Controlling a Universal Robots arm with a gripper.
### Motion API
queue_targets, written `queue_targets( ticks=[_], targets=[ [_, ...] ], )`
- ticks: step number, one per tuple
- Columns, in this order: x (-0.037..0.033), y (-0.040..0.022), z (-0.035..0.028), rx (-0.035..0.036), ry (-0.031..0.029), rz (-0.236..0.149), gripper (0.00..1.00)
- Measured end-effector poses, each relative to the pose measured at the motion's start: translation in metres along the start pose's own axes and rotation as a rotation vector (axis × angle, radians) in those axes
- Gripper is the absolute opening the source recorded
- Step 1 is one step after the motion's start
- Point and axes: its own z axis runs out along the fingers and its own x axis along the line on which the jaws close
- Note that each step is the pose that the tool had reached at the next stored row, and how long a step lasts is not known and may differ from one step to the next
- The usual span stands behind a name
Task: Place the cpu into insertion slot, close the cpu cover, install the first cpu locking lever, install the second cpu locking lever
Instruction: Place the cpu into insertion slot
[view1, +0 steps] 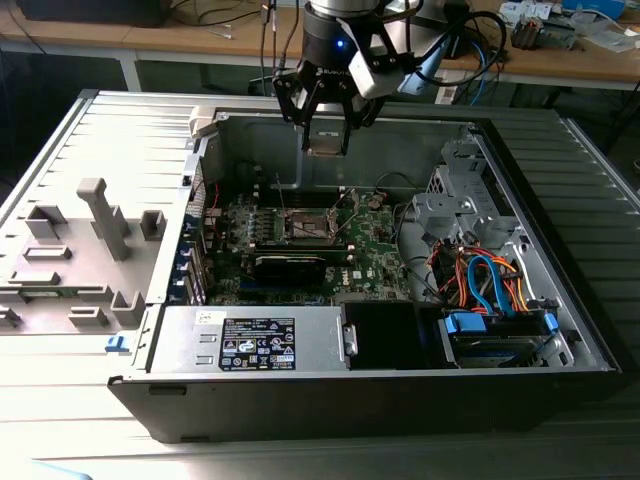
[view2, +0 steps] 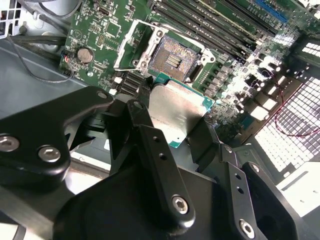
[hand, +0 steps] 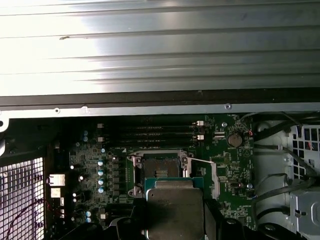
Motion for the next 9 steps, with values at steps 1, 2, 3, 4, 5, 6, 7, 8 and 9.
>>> queue_targets(
  ticks=[1, 2, 3, 4, 5, 6, 7, 8, 9],
  targets=[
    [0.0000, -0.0004, 0.0001, 0.0001, 0.0000, 0.000, 0.55],
    [0.0000, -0.0007, 0.0002, 0.0001, 0.0000, 0.000, 0.55],
    [0.0000, -0.0014, 0.0005, 0.0000, 0.0000, 0.000, 0.55],
    [0.0001, -0.0019, 0.0007, 0.0001, 0.0001, 0.000, 0.55],
    [0.0001, -0.0023, 0.0008, 0.0001, 0.0001, 0.000, 0.55],
    [0.0002, -0.0026, 0.0009, 0.0001, 0.0001, 0.000, 0.55],
    [0.0002, -0.0030, 0.0011, 0.0000, 0.0000, 0.000, 0.55],
    [0.0002, -0.0033, 0.0011, 0.0001, 0.0001, 0.000, 0.55],
    [0.0002, -0.0038, 0.0013, 0.0001, 0.0001, 0.000, 0.55]
  ],
)
